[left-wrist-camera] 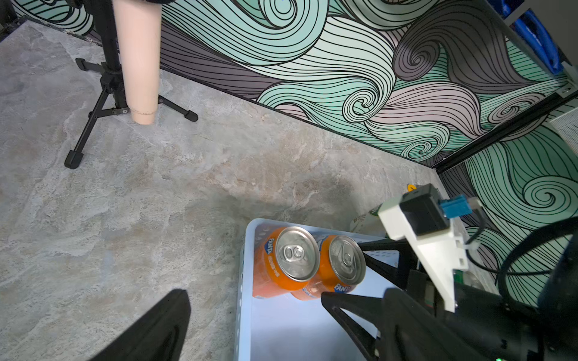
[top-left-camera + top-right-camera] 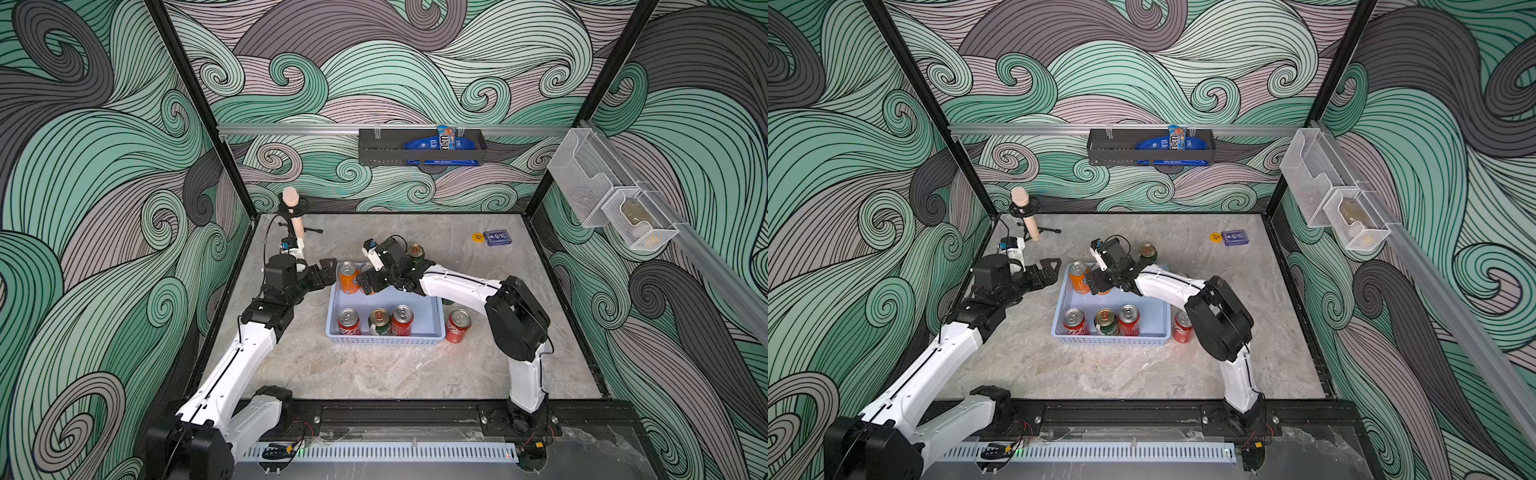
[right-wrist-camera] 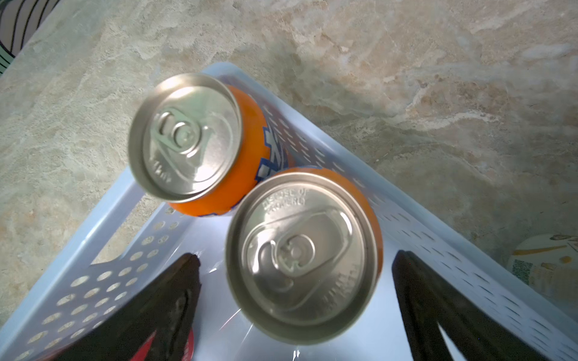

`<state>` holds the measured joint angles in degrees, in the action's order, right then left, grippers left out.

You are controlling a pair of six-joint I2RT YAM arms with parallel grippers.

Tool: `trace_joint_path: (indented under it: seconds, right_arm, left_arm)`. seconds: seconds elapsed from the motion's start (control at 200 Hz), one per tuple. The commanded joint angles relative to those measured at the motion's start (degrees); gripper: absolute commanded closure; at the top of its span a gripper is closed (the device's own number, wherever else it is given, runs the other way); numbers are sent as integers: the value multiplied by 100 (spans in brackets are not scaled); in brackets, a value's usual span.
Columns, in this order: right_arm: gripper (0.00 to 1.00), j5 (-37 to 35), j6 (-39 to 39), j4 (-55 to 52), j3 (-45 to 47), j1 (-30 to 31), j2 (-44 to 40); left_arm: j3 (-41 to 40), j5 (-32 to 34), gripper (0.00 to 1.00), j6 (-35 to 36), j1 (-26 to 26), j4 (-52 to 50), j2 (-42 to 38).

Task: Take out the drinks from the basket
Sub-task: Pick up the drink from the basket.

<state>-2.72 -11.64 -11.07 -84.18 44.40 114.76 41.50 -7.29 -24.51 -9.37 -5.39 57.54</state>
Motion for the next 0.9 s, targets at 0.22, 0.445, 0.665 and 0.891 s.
trace_joint_path:
  seconds: [0.22, 0.445, 0.665, 0.891]
  right_arm:
    - [7, -240, -62, 49, -273, 41, 249]
    - [10, -195, -27, 37, -301, 42, 371]
    - [13, -201, -58, 42, -271, 42, 373]
    - [20, -208, -39, 48, -247, 36, 278]
  left_arm:
    - [206, -394, 1, 76, 58, 70, 64]
    - [221, -470, 1, 90, 73, 80, 108]
    - [224, -502, 1, 96, 84, 86, 117]
    - [212, -519, 1, 112, 101, 91, 117]
